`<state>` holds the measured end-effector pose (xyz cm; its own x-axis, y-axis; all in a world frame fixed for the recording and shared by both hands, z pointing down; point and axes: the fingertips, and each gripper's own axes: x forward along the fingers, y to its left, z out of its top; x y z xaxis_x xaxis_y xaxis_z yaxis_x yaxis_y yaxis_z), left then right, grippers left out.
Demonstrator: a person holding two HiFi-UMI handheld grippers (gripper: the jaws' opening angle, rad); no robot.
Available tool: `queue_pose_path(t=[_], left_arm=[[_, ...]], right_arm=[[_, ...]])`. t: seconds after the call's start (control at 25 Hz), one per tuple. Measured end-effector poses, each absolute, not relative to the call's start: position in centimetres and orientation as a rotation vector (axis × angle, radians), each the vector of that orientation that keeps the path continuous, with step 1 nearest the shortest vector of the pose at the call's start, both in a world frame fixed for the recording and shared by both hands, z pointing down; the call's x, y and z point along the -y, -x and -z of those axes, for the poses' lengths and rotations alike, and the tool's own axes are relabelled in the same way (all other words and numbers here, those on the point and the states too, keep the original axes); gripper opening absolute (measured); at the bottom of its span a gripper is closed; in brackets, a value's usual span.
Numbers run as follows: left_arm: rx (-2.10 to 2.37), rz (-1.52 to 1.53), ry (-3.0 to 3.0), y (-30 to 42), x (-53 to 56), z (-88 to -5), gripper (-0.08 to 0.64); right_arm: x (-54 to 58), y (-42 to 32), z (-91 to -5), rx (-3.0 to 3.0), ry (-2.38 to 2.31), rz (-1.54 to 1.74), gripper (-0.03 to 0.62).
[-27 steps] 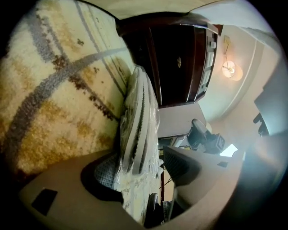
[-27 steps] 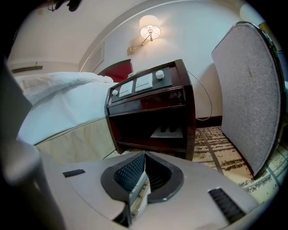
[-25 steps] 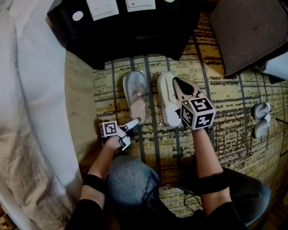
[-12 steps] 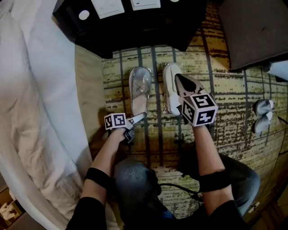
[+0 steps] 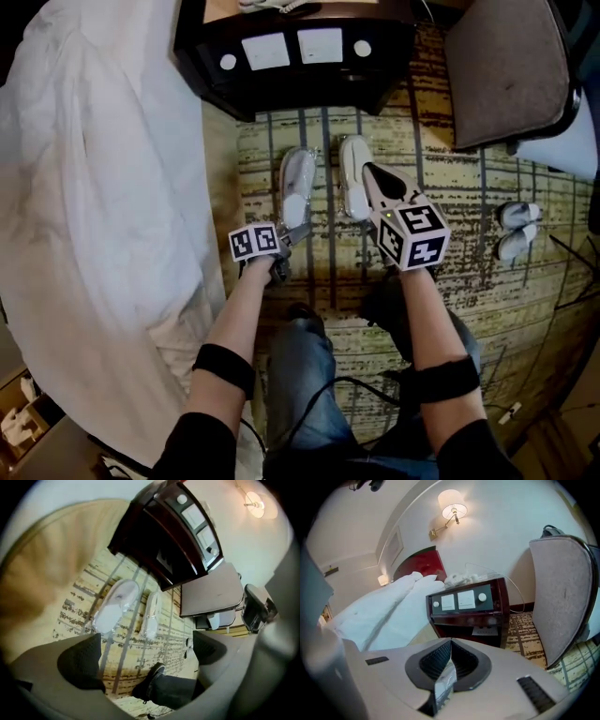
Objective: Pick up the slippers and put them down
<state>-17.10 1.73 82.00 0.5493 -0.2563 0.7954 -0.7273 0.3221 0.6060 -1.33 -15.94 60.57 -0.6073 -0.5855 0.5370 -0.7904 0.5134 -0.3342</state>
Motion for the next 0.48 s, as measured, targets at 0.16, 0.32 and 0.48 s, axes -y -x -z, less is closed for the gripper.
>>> queue_pose_path(t=[0.16, 0.32, 0.48], left_arm=[[1.003, -0.31, -1.303, 17.3, -1.8, -71.7, 0.598], [1.006, -0.266, -1.434, 17.0, -0.5, -59.7, 0.594], [1.025, -0.271, -1.557, 16.6, -1.3, -48.0, 0.538]], right_arm=[[14.4, 1.3, -52.7, 2.381, -1.157, -0.802, 0.003], [13.0, 1.1, -45.0, 2.358, -1.167, -0.776, 0.003], [9.9, 0.5, -37.8, 2.328, -1.136, -0.752, 0.003]])
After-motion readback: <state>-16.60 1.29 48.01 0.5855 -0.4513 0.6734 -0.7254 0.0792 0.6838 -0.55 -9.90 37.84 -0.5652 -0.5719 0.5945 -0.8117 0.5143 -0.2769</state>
